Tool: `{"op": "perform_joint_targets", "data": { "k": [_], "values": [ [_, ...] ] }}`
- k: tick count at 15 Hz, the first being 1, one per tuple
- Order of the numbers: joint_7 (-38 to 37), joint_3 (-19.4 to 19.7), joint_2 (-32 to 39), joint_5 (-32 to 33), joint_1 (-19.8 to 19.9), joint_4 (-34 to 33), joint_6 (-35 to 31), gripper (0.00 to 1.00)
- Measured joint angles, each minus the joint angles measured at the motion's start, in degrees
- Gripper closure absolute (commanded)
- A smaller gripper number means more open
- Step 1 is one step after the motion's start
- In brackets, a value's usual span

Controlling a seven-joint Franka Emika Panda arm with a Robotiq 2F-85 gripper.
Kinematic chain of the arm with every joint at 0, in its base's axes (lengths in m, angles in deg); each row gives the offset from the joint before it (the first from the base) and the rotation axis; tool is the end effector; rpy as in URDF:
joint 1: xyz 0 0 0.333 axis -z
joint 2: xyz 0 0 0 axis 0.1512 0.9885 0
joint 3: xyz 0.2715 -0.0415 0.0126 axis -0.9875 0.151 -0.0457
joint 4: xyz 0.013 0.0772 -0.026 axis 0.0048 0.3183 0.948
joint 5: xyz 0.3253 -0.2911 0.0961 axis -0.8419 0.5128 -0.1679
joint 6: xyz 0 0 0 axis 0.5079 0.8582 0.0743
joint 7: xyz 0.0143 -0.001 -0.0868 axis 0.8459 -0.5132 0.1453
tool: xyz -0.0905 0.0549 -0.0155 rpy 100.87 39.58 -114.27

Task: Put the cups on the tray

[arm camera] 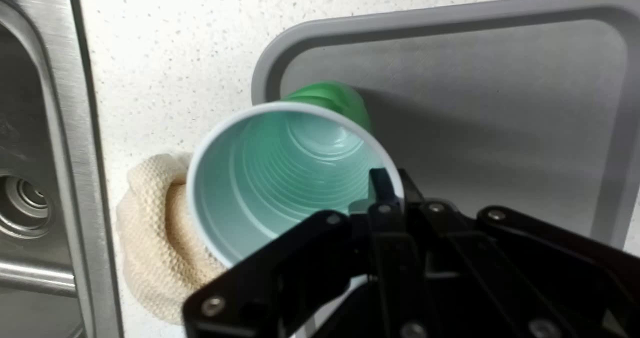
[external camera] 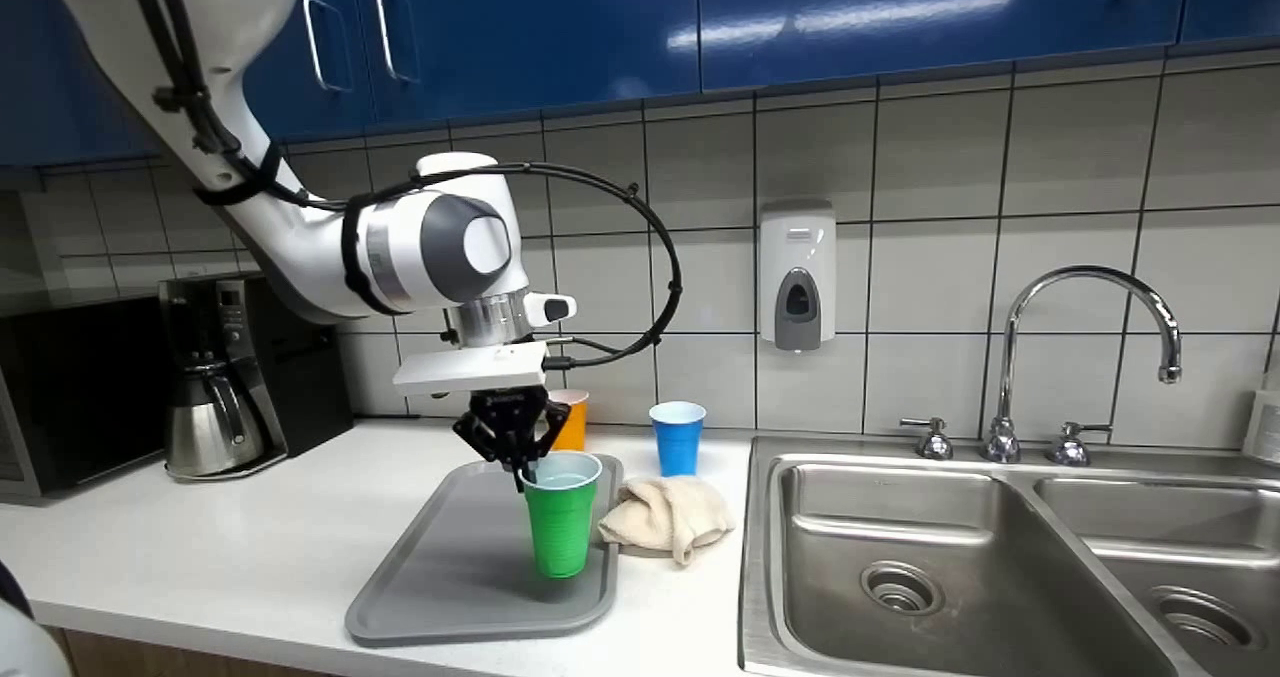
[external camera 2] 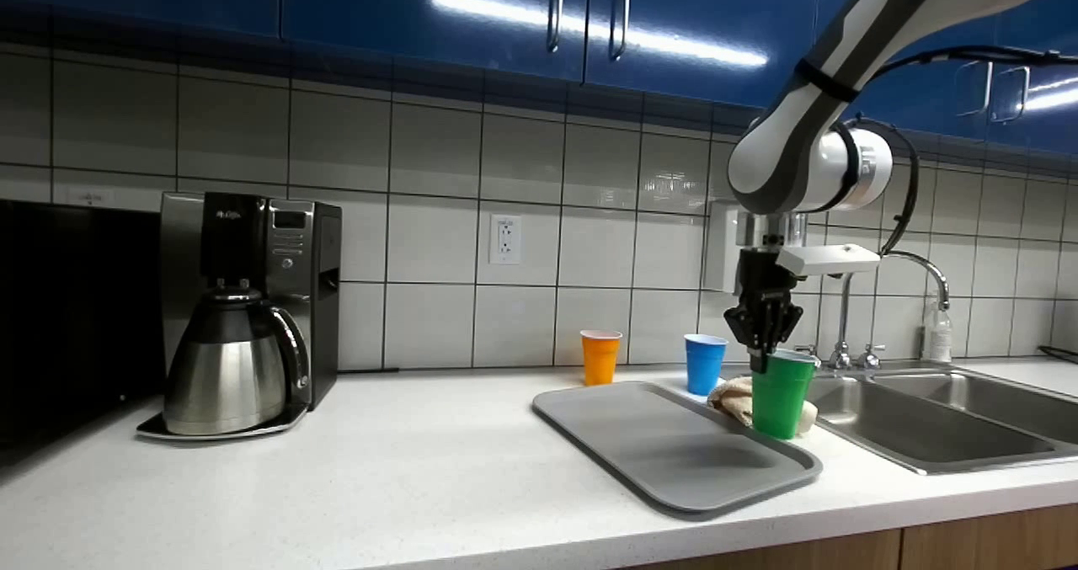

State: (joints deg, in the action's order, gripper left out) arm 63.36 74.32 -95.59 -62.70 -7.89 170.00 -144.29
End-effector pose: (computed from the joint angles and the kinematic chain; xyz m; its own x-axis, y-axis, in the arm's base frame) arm 0.4923 -0.0287 0.2450 0.9785 0.1950 0.0666 0.1890 -0.9781 0.0868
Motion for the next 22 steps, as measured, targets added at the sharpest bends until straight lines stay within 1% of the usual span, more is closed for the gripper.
{"op": "perform_joint_targets", "data": {
  "k": [4,8,11,17,22],
  "values": [
    [-1.6,-1.3,0.0,1.7,-0.2,2.1,-3.1,0.99],
    [-4.1,-1.7,0.2,4.1,-0.2,3.3,-5.0,0.99],
    [-5.6,-1.9,0.5,5.7,-0.2,3.7,-5.6,0.99],
    [-10.2,-1.9,1.6,11.3,0.0,4.1,-7.5,0.99],
    [-12.8,-1.9,3.2,13.2,0.2,4.1,-8.1,0.99]
  ]
}}
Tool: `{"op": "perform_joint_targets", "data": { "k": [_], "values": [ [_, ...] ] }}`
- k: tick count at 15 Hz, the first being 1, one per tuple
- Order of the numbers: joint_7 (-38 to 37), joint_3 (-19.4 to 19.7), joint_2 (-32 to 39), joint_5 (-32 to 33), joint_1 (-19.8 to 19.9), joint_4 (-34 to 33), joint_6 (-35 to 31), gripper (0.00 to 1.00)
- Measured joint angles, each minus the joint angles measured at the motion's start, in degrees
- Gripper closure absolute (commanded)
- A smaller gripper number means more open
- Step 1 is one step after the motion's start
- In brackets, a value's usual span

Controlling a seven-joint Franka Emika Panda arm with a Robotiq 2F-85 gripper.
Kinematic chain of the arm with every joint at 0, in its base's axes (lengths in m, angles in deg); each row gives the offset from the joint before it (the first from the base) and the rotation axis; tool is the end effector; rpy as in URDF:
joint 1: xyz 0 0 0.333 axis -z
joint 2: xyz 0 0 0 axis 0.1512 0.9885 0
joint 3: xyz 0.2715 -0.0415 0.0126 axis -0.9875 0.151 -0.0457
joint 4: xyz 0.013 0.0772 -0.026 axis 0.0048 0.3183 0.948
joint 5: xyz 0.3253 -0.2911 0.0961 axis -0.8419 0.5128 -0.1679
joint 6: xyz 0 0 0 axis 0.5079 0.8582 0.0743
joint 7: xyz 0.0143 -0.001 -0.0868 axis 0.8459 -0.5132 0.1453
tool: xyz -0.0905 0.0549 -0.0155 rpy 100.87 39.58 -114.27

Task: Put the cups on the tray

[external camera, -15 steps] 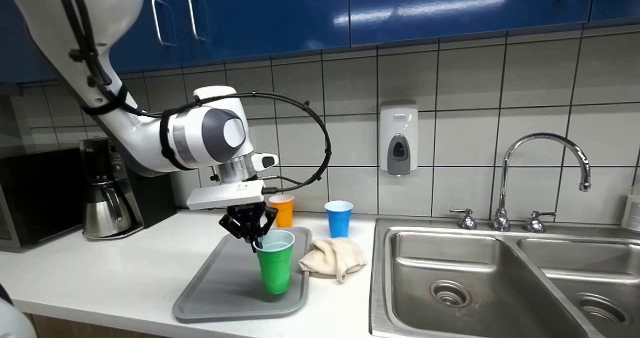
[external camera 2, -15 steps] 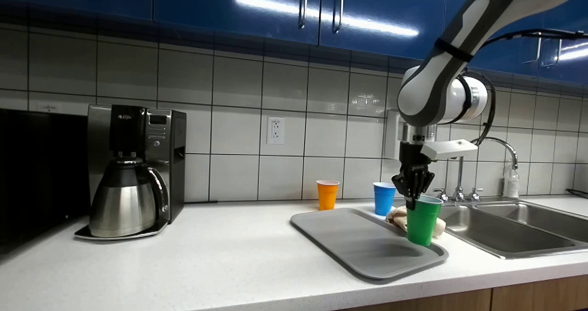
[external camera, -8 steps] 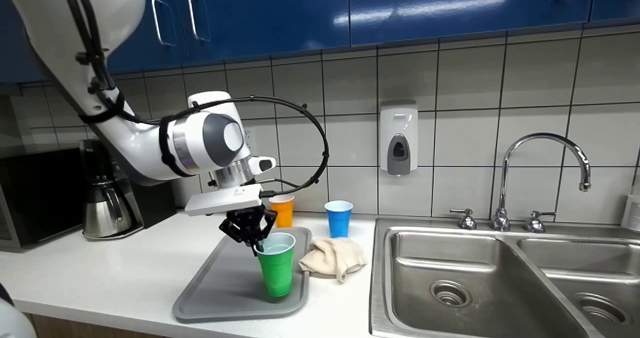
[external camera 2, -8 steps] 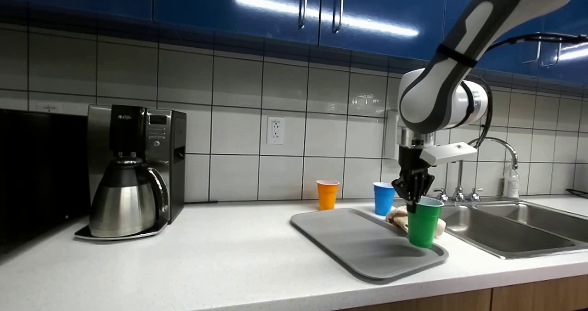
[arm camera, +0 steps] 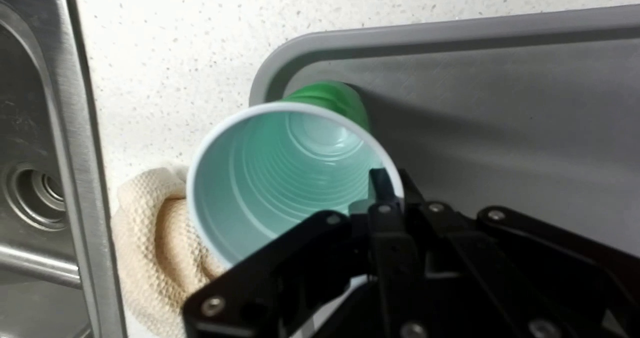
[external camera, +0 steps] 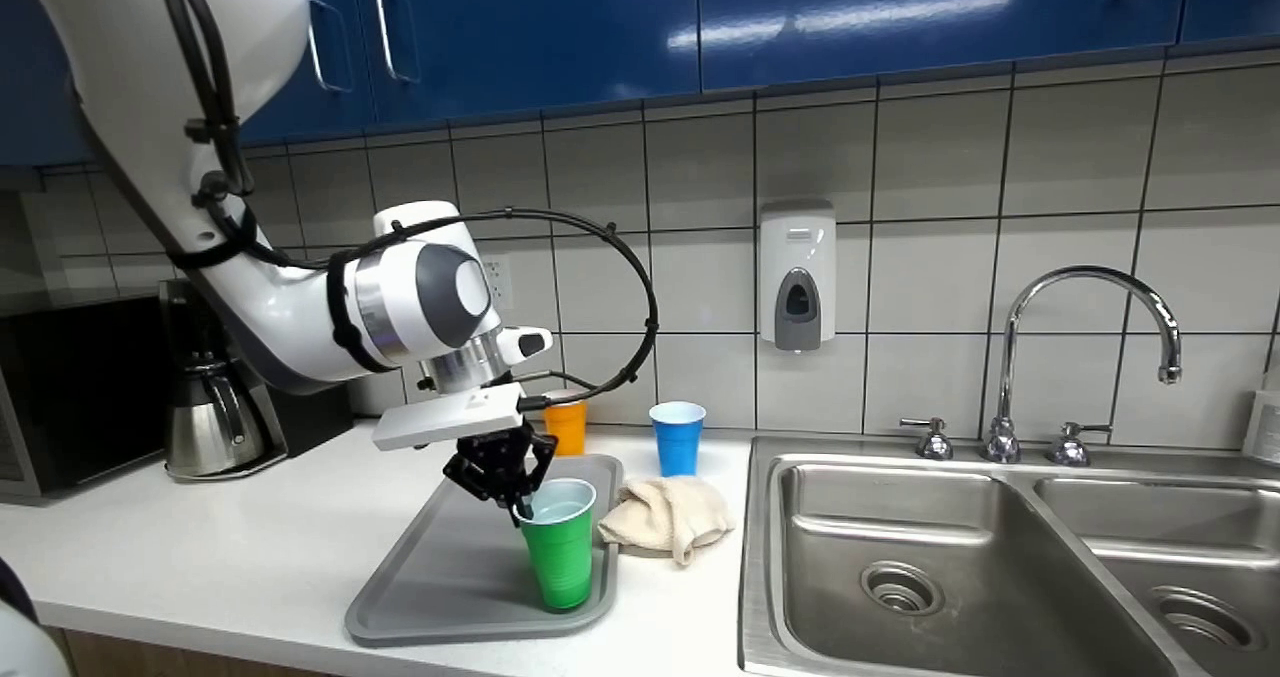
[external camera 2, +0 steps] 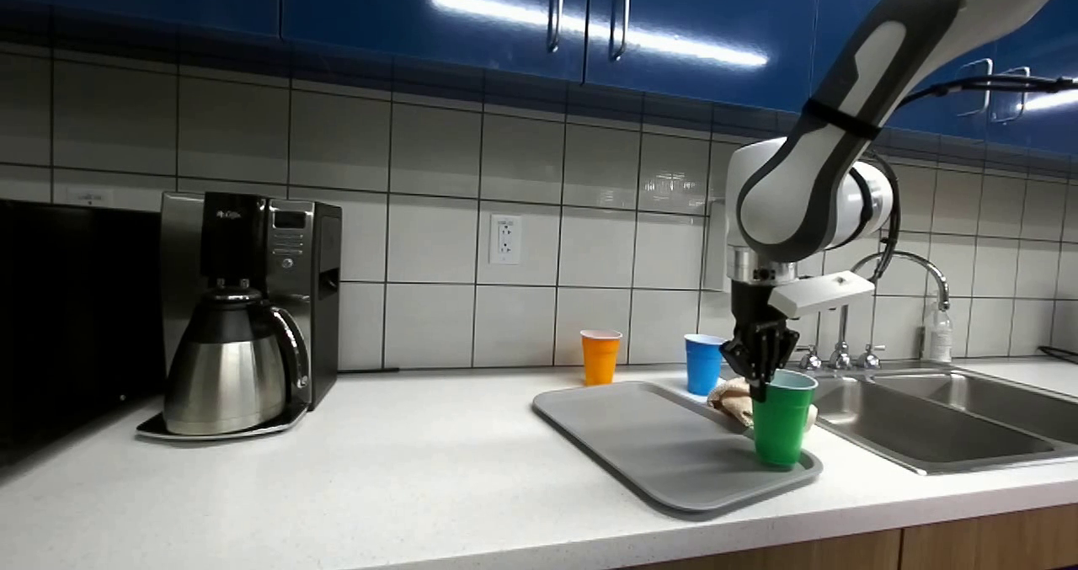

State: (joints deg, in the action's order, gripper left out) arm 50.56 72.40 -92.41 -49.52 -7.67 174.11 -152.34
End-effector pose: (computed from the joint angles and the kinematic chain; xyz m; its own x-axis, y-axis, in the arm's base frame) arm 0.4715 -0.0061 0.2000 0.9742 0.2114 0.0784 0.1936 -0.9625 0.1902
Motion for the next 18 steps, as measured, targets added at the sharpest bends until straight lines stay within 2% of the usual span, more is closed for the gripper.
{"op": "perform_joint_targets", "data": {
  "k": [2,3,4,5,13,14,18],
  "values": [
    [-0.5,0.0,0.5,0.1,0.0,0.0,-0.1,0.96],
    [-0.6,0.0,0.7,0.1,0.0,0.0,-0.2,0.70],
    [-0.8,0.0,0.9,0.1,0.0,0.0,-0.2,0.69],
    [-1.0,0.0,1.0,0.1,0.0,0.0,-0.2,0.64],
    [-2.1,0.0,0.9,0.1,0.0,-0.8,-0.2,0.04],
    [-2.1,0.0,0.7,0.0,0.0,-1.1,-0.2,0.00],
    [-2.1,0.0,-0.4,-0.4,0.0,-2.1,-0.2,0.00]
  ]
}}
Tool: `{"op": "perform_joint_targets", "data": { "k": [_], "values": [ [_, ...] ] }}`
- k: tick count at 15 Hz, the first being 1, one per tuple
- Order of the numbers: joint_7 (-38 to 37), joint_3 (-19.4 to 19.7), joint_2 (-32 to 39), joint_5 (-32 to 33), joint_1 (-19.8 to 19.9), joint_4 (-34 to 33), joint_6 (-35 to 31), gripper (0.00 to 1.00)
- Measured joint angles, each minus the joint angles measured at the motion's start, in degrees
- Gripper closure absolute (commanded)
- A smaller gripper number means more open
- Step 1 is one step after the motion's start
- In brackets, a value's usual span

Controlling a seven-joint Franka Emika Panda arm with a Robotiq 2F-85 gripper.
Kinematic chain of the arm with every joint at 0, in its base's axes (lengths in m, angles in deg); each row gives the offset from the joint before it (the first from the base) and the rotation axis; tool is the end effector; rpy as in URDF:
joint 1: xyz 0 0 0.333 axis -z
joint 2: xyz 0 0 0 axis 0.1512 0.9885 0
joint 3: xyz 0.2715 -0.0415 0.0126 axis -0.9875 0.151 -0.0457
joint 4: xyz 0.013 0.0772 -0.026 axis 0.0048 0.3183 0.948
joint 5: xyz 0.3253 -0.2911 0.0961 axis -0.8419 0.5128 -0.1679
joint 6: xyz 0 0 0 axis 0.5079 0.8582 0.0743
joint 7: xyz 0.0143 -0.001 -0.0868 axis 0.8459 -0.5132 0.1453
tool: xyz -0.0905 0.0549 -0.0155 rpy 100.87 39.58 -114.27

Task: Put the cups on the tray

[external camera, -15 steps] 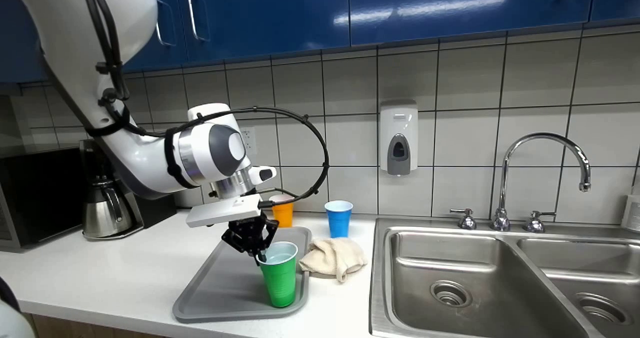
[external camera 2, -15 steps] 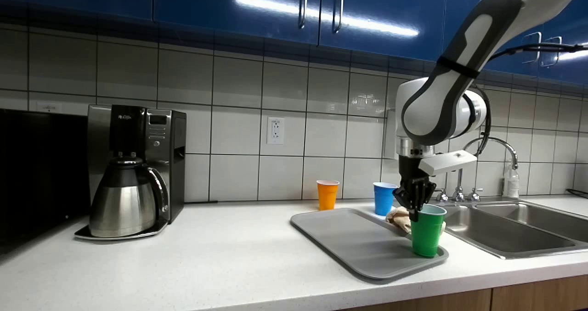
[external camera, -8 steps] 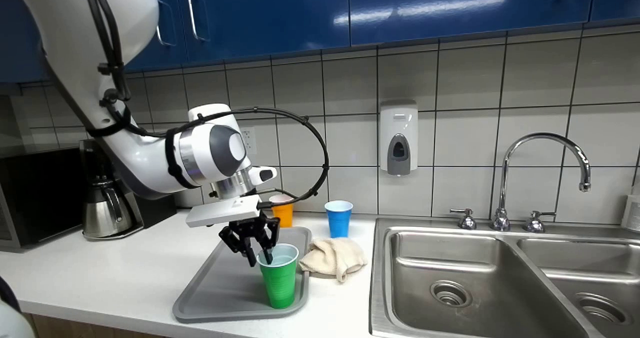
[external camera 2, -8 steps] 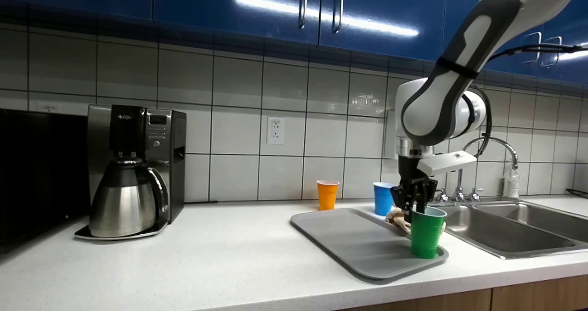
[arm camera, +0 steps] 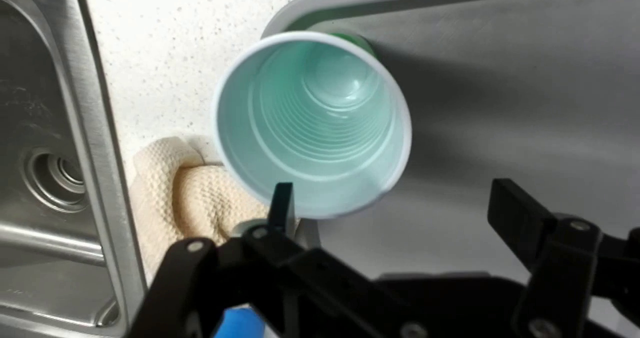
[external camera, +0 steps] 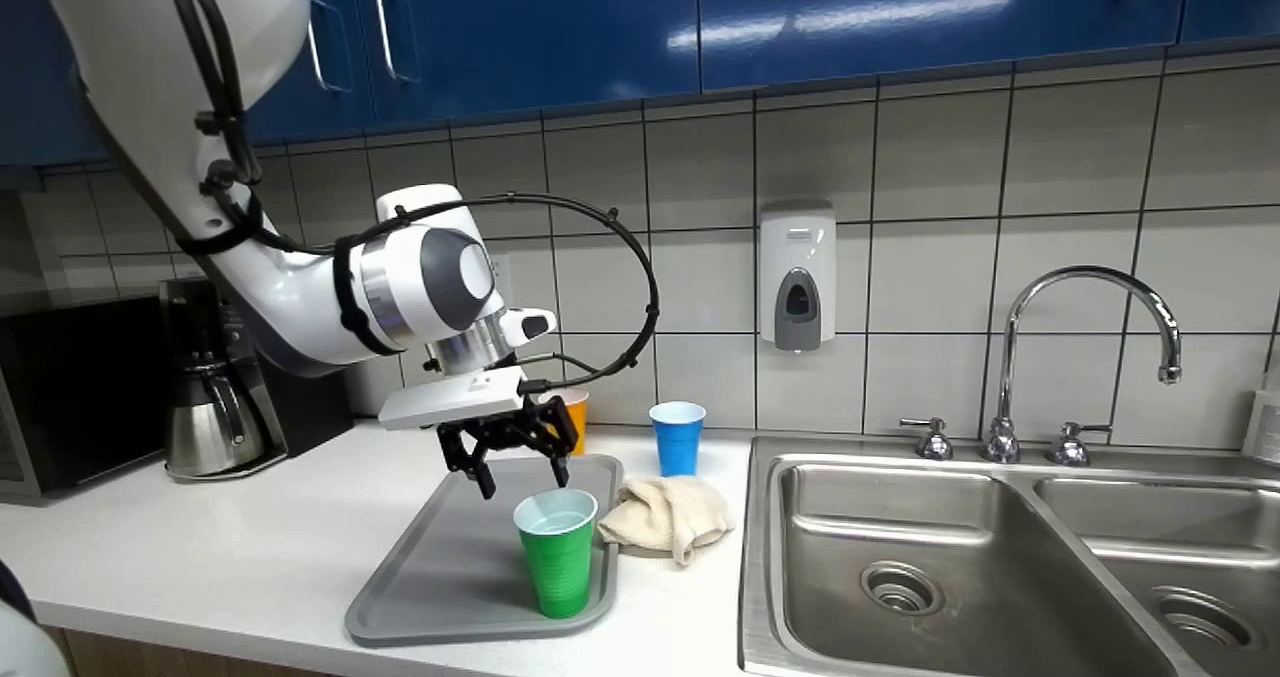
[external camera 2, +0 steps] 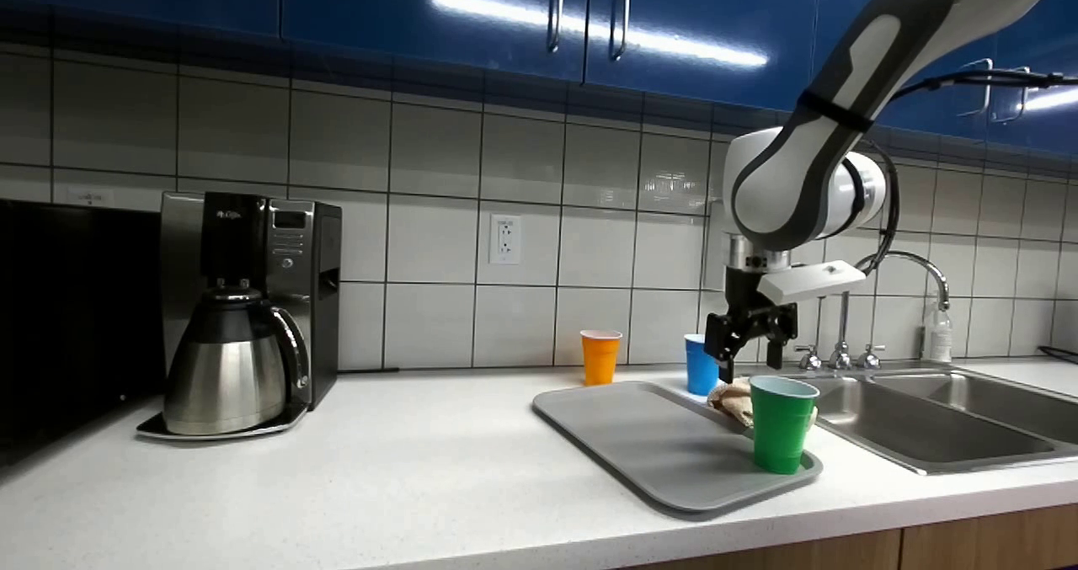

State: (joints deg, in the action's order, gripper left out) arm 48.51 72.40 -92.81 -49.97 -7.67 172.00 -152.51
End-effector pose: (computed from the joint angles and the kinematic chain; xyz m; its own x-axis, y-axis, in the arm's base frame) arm 0.4876 -0.0067 0.2192 0.9765 0.1707 0.1316 0.1441 -0.9711 0.1904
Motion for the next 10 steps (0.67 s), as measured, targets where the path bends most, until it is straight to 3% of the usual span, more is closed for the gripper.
{"op": "perform_joint_targets", "data": {
  "k": [10],
  "values": [
    [-4.5,0.1,0.5,-0.8,0.7,-5.8,0.1,0.00]
  ]
}}
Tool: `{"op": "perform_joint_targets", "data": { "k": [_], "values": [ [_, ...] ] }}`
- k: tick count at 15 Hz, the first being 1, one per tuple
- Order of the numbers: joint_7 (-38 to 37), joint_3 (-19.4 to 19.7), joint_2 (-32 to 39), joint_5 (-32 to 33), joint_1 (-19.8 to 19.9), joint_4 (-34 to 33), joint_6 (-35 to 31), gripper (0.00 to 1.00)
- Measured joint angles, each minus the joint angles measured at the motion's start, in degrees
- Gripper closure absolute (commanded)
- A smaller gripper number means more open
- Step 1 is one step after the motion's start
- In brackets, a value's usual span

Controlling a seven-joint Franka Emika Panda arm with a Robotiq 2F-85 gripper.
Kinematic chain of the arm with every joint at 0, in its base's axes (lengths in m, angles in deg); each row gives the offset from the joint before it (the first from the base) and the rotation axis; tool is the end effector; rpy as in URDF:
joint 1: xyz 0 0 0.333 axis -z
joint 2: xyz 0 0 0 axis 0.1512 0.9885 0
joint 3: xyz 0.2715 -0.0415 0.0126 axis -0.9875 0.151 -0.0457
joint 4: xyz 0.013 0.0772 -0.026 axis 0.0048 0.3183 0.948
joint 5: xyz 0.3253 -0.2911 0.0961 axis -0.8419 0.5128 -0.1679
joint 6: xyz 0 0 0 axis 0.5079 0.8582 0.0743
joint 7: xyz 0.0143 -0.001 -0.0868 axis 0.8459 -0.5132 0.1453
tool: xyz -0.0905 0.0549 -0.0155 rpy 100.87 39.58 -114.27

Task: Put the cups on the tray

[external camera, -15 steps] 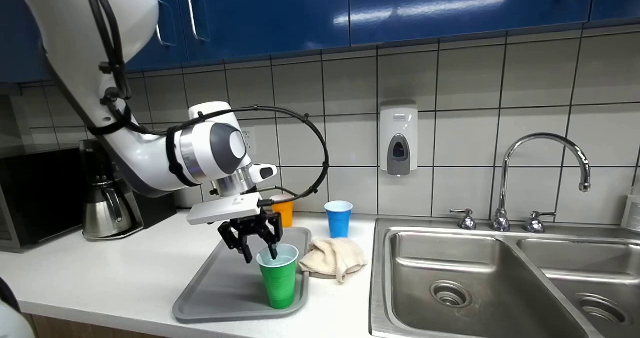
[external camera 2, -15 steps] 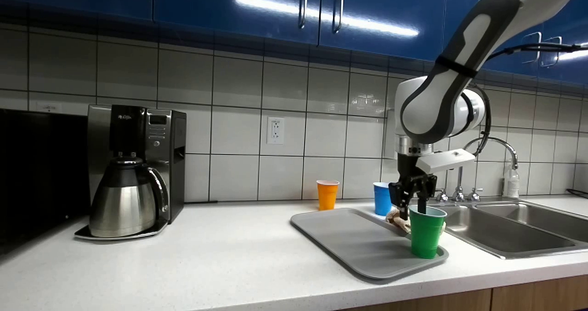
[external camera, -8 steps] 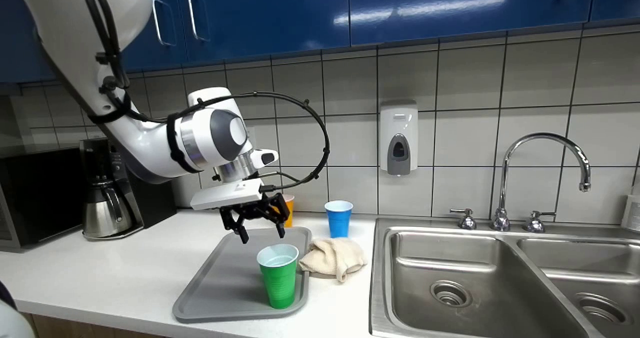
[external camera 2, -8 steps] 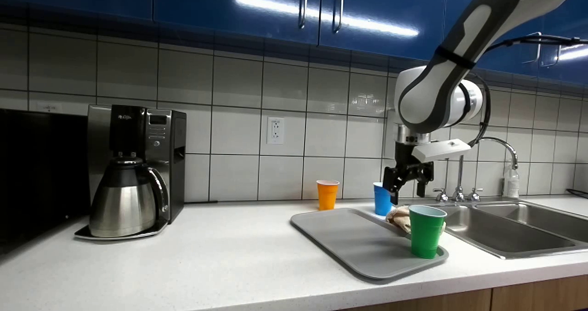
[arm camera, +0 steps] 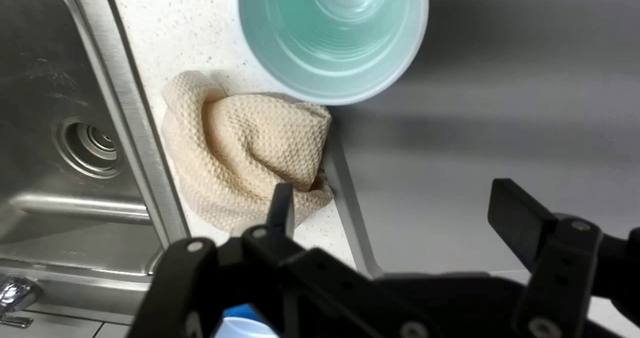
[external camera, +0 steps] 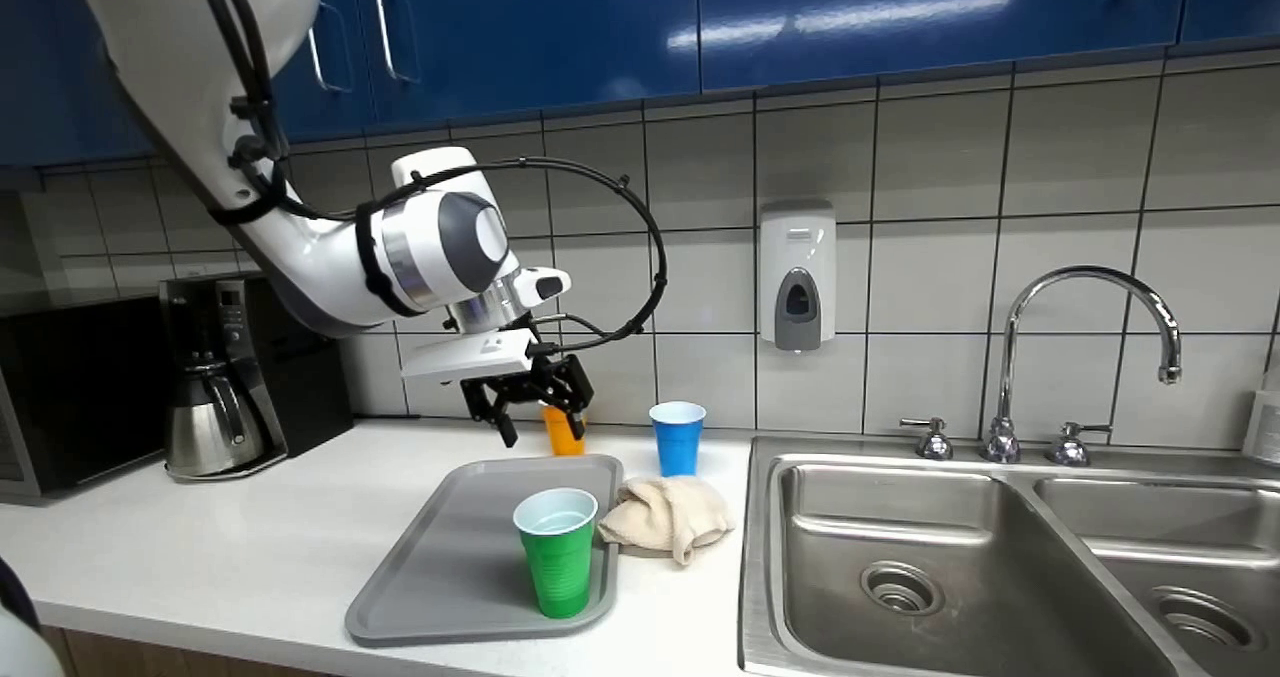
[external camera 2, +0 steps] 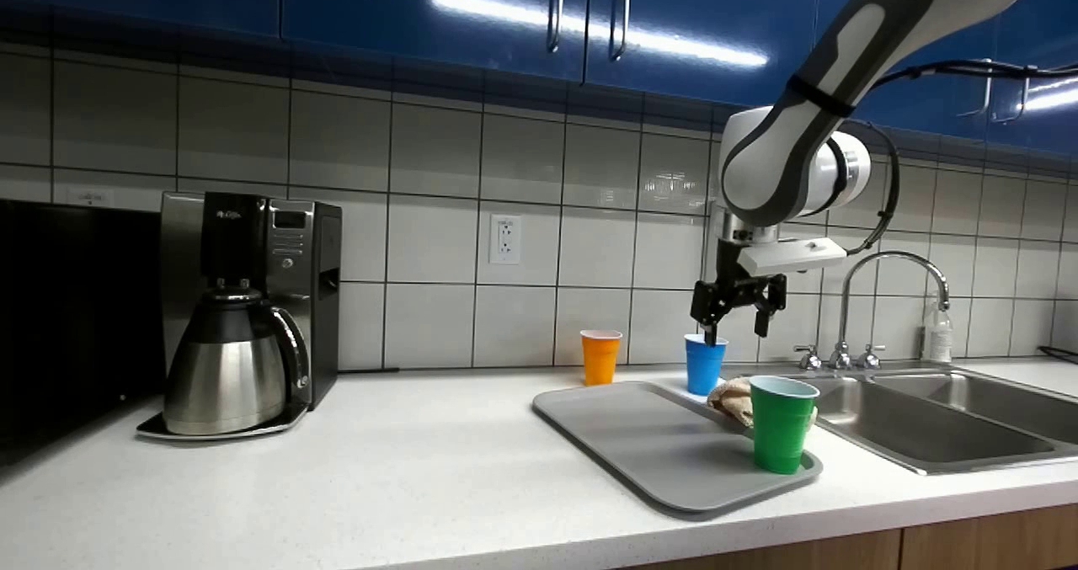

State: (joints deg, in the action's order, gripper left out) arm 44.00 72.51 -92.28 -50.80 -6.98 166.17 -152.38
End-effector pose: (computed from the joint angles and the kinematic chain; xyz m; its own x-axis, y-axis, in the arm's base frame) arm 0.5246 -0.0157 0.2601 0.9696 0.0677 0.2352 0.0254 -0.9836 0.1785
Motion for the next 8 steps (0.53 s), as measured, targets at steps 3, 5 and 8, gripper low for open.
{"op": "perform_joint_targets", "data": {
  "k": [3,5,8],
  "values": [
    [-1.2,0.2,1.9,0.0,0.3,-2.9,0.0,0.00],
    [-2.0,0.5,3.5,0.0,0.3,-5.0,0.0,0.00],
    [-2.7,1.1,6.6,0.0,0.3,-8.6,0.1,0.00]
  ]
}}
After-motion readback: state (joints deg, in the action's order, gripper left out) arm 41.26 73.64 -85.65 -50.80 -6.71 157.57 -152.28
